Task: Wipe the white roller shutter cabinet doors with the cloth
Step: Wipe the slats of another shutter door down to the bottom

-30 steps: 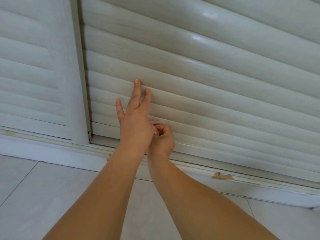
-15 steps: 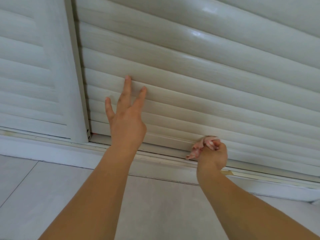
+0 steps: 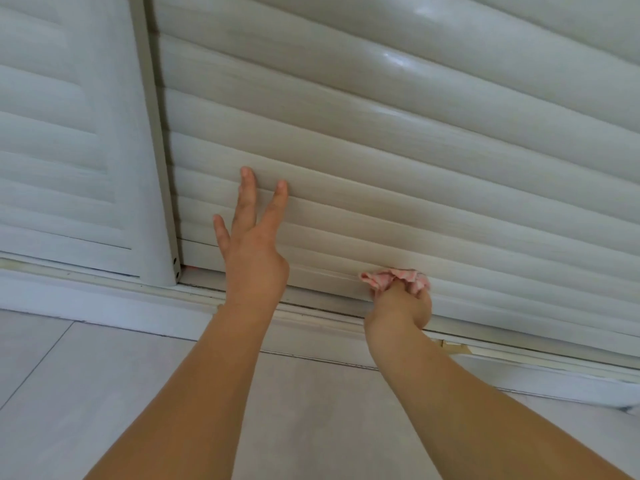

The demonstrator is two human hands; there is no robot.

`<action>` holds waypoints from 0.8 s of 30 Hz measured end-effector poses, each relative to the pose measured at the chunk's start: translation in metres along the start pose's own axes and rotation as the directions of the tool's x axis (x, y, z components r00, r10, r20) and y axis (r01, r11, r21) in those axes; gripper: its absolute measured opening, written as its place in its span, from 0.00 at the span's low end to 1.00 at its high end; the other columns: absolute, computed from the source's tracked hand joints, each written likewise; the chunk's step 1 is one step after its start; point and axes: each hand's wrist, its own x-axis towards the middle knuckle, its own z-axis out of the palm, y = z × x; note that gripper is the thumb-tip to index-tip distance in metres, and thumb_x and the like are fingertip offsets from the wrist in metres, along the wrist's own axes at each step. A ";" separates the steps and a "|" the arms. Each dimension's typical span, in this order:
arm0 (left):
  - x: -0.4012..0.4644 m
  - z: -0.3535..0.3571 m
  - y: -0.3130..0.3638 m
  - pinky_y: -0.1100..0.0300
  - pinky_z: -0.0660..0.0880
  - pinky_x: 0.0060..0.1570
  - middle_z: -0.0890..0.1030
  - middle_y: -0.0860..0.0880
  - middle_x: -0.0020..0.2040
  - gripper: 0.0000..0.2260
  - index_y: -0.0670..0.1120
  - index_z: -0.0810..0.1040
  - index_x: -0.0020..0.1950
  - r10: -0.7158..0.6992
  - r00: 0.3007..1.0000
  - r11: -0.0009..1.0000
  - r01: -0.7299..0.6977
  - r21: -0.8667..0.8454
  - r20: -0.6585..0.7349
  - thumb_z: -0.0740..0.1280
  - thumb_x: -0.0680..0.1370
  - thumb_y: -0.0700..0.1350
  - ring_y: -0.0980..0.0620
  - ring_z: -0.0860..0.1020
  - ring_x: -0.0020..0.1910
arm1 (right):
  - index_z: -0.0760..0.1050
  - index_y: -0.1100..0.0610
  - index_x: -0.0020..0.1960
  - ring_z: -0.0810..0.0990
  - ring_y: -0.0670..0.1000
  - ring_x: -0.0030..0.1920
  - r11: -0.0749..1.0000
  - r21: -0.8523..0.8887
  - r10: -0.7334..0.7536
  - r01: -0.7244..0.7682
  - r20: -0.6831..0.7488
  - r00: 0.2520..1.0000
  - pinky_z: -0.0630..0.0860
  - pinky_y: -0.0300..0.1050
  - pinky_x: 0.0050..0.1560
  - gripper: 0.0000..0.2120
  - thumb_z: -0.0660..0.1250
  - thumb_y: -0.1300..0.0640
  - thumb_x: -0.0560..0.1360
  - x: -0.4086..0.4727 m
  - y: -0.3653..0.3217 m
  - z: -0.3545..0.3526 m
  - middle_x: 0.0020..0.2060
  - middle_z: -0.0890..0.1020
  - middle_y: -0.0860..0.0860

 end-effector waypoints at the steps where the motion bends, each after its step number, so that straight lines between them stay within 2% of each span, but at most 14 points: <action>1: 0.000 -0.001 -0.002 0.48 0.38 0.73 0.39 0.57 0.74 0.48 0.58 0.54 0.74 -0.003 1.000 1.000 0.003 -0.006 -0.002 0.57 0.63 0.19 0.61 0.50 0.73 | 0.30 0.37 0.67 0.74 0.33 0.57 0.901 0.377 0.195 -0.215 0.092 0.977 0.76 0.35 0.52 0.19 0.34 0.41 0.80 -0.008 -0.008 0.003 0.69 0.68 0.52; 2: -0.001 0.000 -0.003 0.49 0.37 0.73 0.41 0.57 0.74 0.47 0.55 0.57 0.74 -0.002 1.000 1.000 0.002 -0.015 0.002 0.57 0.63 0.20 0.64 0.50 0.71 | 0.36 0.32 0.62 0.78 0.33 0.44 0.679 0.608 0.264 -0.413 0.322 0.909 0.76 0.32 0.41 0.15 0.38 0.47 0.83 -0.016 -0.014 0.004 0.65 0.72 0.52; 3: -0.002 0.000 -0.005 0.50 0.37 0.73 0.42 0.57 0.74 0.45 0.53 0.59 0.74 0.001 1.000 1.000 -0.001 -0.027 0.009 0.58 0.63 0.20 0.66 0.51 0.69 | 0.41 0.32 0.63 0.79 0.35 0.41 0.675 0.631 0.211 -0.382 0.331 0.920 0.75 0.31 0.39 0.20 0.46 0.54 0.83 -0.016 -0.018 0.018 0.64 0.74 0.51; 4: -0.003 0.000 -0.006 0.50 0.36 0.73 0.44 0.56 0.74 0.44 0.50 0.61 0.74 0.007 1.000 0.999 -0.007 -0.039 0.016 0.58 0.62 0.20 0.67 0.51 0.68 | 0.47 0.35 0.68 0.79 0.38 0.48 0.612 0.682 0.227 -0.401 0.333 0.915 0.75 0.33 0.46 0.23 0.52 0.55 0.82 -0.010 -0.022 0.024 0.65 0.73 0.52; 6: -0.005 0.000 -0.010 0.48 0.36 0.73 0.46 0.55 0.74 0.42 0.48 0.63 0.73 0.021 1.000 0.998 -0.019 -0.061 0.023 0.58 0.62 0.20 0.67 0.52 0.68 | 0.59 0.51 0.73 0.71 0.48 0.66 0.830 0.459 0.161 -0.318 0.349 0.923 0.71 0.40 0.62 0.22 0.57 0.55 0.80 -0.024 -0.034 0.040 0.69 0.69 0.53; 7: -0.004 -0.001 -0.012 0.48 0.36 0.73 0.46 0.55 0.74 0.42 0.47 0.62 0.74 0.022 1.000 0.997 -0.021 -0.069 0.022 0.58 0.63 0.20 0.68 0.51 0.68 | 0.64 0.56 0.71 0.70 0.52 0.67 0.735 0.546 0.179 -0.403 0.417 0.891 0.74 0.41 0.58 0.19 0.58 0.58 0.80 -0.026 -0.036 0.047 0.68 0.70 0.55; 8: -0.004 -0.002 -0.012 0.48 0.36 0.73 0.47 0.56 0.74 0.40 0.47 0.62 0.74 0.024 0.999 0.997 -0.022 -0.071 0.022 0.58 0.64 0.21 0.69 0.51 0.68 | 0.69 0.60 0.66 0.74 0.54 0.64 0.584 0.623 0.129 -0.521 0.562 0.817 0.79 0.41 0.48 0.15 0.59 0.62 0.80 -0.033 -0.040 0.051 0.66 0.73 0.58; 10: -0.002 -0.003 -0.011 0.49 0.36 0.73 0.46 0.58 0.73 0.34 0.47 0.61 0.74 0.019 1.000 0.997 -0.018 -0.070 0.018 0.60 0.70 0.26 0.70 0.51 0.67 | 0.76 0.62 0.50 0.84 0.52 0.44 0.416 0.650 0.007 -0.636 0.697 0.717 0.79 0.38 0.30 0.06 0.61 0.66 0.79 -0.043 -0.050 0.059 0.54 0.81 0.62; 12: 0.000 -0.003 -0.009 0.50 0.35 0.72 0.46 0.60 0.72 0.30 0.48 0.61 0.74 -0.007 1.000 0.997 0.008 -0.076 0.015 0.61 0.74 0.31 0.71 0.50 0.66 | 0.77 0.61 0.44 0.82 0.49 0.27 0.391 0.646 -0.038 -0.655 0.723 0.690 0.78 0.38 0.25 0.07 0.62 0.65 0.78 -0.053 -0.060 0.060 0.38 0.84 0.60; 13: 0.000 -0.004 -0.009 0.50 0.34 0.72 0.45 0.61 0.72 0.29 0.48 0.60 0.74 -0.022 0.999 0.998 0.023 -0.067 0.025 0.60 0.75 0.31 0.72 0.50 0.65 | 0.77 0.61 0.47 0.81 0.48 0.25 0.385 0.646 -0.069 -0.659 0.733 0.677 0.77 0.38 0.24 0.06 0.61 0.65 0.78 -0.055 -0.063 0.059 0.33 0.84 0.58; 16: -0.003 -0.005 -0.004 0.48 0.34 0.72 0.41 0.59 0.74 0.36 0.48 0.56 0.76 -0.047 0.996 0.998 0.050 -0.036 0.070 0.59 0.71 0.26 0.71 0.48 0.66 | 0.76 0.67 0.46 0.82 0.48 0.28 0.372 0.689 -0.055 -0.622 0.685 0.726 0.77 0.35 0.31 0.06 0.61 0.68 0.78 -0.049 -0.064 0.042 0.28 0.81 0.57; 19: -0.006 -0.005 0.001 0.47 0.34 0.72 0.38 0.61 0.73 0.43 0.49 0.53 0.76 -0.075 0.992 0.997 0.076 -0.006 0.103 0.57 0.65 0.22 0.71 0.48 0.66 | 0.74 0.64 0.42 0.79 0.45 0.21 0.351 0.764 -0.012 -0.542 0.582 0.813 0.77 0.34 0.26 0.07 0.61 0.67 0.78 -0.028 -0.055 0.016 0.22 0.79 0.54; 22: -0.007 -0.004 0.002 0.47 0.32 0.71 0.37 0.62 0.72 0.44 0.50 0.52 0.76 -0.086 0.989 0.996 0.085 0.010 0.122 0.57 0.65 0.22 0.73 0.48 0.65 | 0.73 0.59 0.43 0.79 0.45 0.24 0.271 0.877 0.095 -0.397 0.386 0.918 0.76 0.37 0.23 0.08 0.61 0.68 0.78 -0.001 -0.036 -0.015 0.31 0.81 0.53; 24: -0.008 -0.004 0.004 0.47 0.32 0.71 0.38 0.62 0.72 0.45 0.51 0.52 0.76 -0.081 0.987 0.997 0.081 0.010 0.136 0.58 0.65 0.21 0.73 0.49 0.65 | 0.72 0.55 0.43 0.78 0.42 0.24 0.208 0.951 0.145 -0.229 0.202 0.969 0.73 0.33 0.23 0.10 0.61 0.68 0.78 0.012 -0.026 -0.034 0.37 0.79 0.52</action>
